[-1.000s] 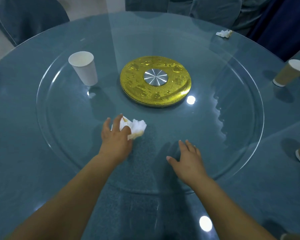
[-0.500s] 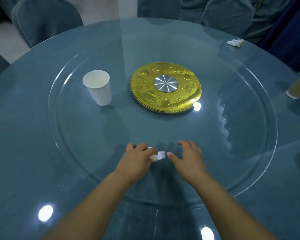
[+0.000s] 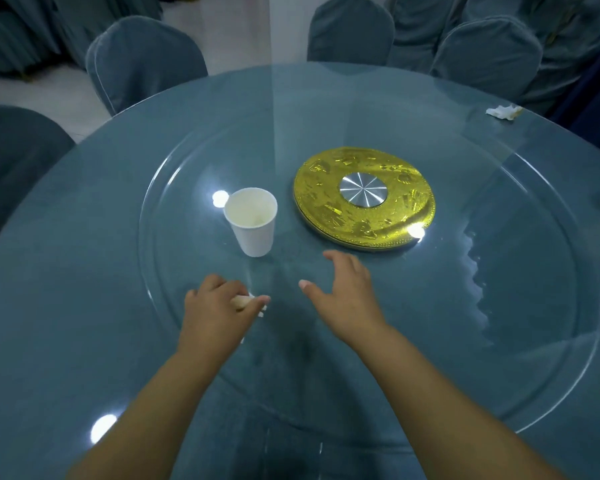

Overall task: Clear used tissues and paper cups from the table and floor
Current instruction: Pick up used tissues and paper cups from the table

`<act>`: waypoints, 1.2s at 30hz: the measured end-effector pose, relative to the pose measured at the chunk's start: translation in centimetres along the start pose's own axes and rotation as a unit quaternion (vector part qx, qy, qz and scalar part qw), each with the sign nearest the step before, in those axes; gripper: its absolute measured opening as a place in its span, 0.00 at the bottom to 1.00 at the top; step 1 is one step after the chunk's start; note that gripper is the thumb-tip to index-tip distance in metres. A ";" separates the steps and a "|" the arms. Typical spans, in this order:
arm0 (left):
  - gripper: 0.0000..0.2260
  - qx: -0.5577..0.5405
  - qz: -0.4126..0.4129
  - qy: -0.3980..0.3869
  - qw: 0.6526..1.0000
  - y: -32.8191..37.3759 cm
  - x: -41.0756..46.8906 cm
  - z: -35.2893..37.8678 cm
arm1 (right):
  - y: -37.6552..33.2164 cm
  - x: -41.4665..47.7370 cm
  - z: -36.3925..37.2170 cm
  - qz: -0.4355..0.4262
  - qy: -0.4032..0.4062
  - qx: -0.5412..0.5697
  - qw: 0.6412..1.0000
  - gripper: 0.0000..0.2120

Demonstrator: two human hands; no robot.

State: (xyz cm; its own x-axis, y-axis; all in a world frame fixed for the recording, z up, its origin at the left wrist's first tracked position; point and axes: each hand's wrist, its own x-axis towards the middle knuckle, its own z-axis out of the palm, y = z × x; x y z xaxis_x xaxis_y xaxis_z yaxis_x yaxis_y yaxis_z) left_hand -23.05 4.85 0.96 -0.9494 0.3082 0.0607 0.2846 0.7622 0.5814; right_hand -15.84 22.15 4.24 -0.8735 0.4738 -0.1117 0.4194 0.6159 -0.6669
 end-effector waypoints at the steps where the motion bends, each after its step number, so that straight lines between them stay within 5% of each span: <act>1: 0.12 -0.009 -0.022 0.016 1.000 -0.3 0.3 -0.5 | -0.9 0.4 0.1 -0.018 0.000 -0.005 1.000 0.32; 9: 0.10 -0.071 -0.057 0.041 0.995 -0.5 3.1 -3.7 | -6.9 5.2 1.9 -0.094 -0.034 -0.098 0.990 0.49; 16: 0.14 -0.060 -0.054 0.041 0.996 -0.3 2.1 -3.9 | -5.7 5.9 2.4 -0.055 -0.062 -0.114 0.990 0.41; 26: 0.15 -0.182 0.010 -0.078 0.980 4.4 -4.5 -1.3 | 1.5 -7.5 -3.2 0.056 0.072 0.003 0.996 0.43; 36: 0.15 -0.215 0.103 -0.228 0.944 14.0 -15.9 3.5 | 9.8 -25.7 -12.5 0.202 0.238 0.088 0.946 0.39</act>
State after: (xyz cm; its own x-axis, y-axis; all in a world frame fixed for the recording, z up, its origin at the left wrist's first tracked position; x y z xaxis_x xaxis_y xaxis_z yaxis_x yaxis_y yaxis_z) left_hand -3.48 12.65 5.27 -0.6951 0.7132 -0.0902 0.2840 0.3876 0.8770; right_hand 13.81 23.90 9.77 -0.4228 0.9037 -0.0679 0.6115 0.2292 -0.7573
